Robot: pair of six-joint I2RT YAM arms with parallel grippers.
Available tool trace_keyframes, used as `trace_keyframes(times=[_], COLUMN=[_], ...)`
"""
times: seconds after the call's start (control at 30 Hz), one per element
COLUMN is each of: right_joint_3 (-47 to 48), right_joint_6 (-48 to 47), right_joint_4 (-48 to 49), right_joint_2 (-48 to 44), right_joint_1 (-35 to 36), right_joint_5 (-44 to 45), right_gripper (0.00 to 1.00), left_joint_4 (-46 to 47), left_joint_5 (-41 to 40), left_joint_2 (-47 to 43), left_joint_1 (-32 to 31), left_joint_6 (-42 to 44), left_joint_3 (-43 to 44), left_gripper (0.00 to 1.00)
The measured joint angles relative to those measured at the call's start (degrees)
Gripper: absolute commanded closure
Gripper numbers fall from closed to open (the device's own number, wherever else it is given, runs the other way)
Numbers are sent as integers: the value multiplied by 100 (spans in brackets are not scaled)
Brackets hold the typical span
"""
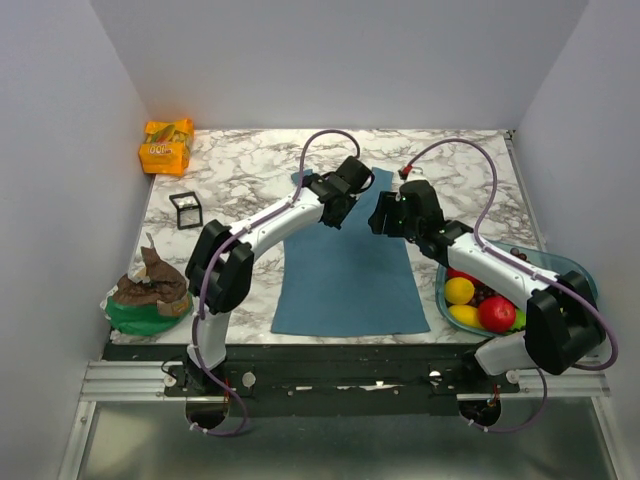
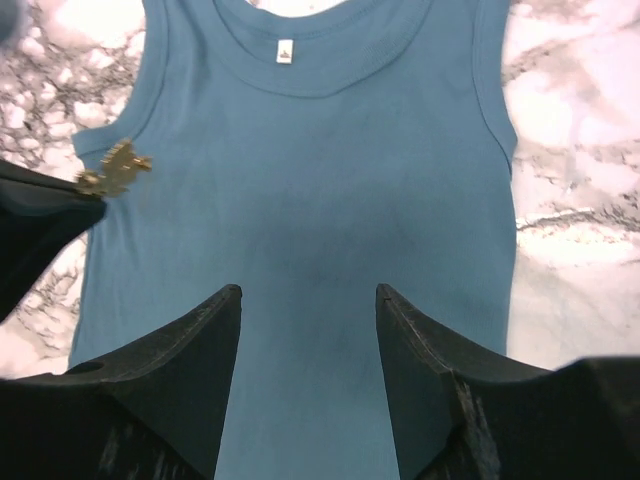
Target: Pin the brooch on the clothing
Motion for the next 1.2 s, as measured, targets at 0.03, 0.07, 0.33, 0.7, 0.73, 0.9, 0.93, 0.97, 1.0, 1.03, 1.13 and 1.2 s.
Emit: trace_keyframes(times=[0.03,0.07,0.33,0.7,0.73,0.9,0.93,0.97,1.0,1.03,1.13,1.2], right_joint_3=[-7,-22,-352,-730,-723,-601,-560,-509,-472,-426,-243,-146], right_joint_6=[0,2,79,328,328,315,315,317,317,321,330,343], right_joint_4=[63,103,297,400,435,560,590,614,638,654,726,780], right_joint_2=[0,0,26,190,243,586,662,741,813,883,1165,1353], right_joint_1=[-4,-20,-214,-229,-236,-238,-238,-238,-238,-238,-238,-238], right_joint_5=[-9,-20,-35,144,153,116,85,46,-9,-57,-240,-332], right_gripper=[36,37,40,40,40,42,42,42,41,41,41,41], left_joint_4=[-44,-63,-170,-645,-669,-874,-918,-960,-981,-988,-997,-999], left_joint_5=[7,46,348,428,428,420,396,378,369,369,372,374], left_joint_2=[105,214,750,1631,1681,1829,1862,1888,1906,1921,1930,1932], left_joint_1=[-13,-13,-31,-59,-68,-114,-116,-116,-116,-109,-98,-98], left_joint_6=[-17,-50,-492,-1088,-1108,-1150,-1150,-1150,-1150,-1150,-1150,-1152], left_joint_3=[94,192,852,1838,1873,1934,1958,1987,2004,2011,2011,2013], left_gripper=[100,100,100,100,100,100,100,100,100,100,100,100])
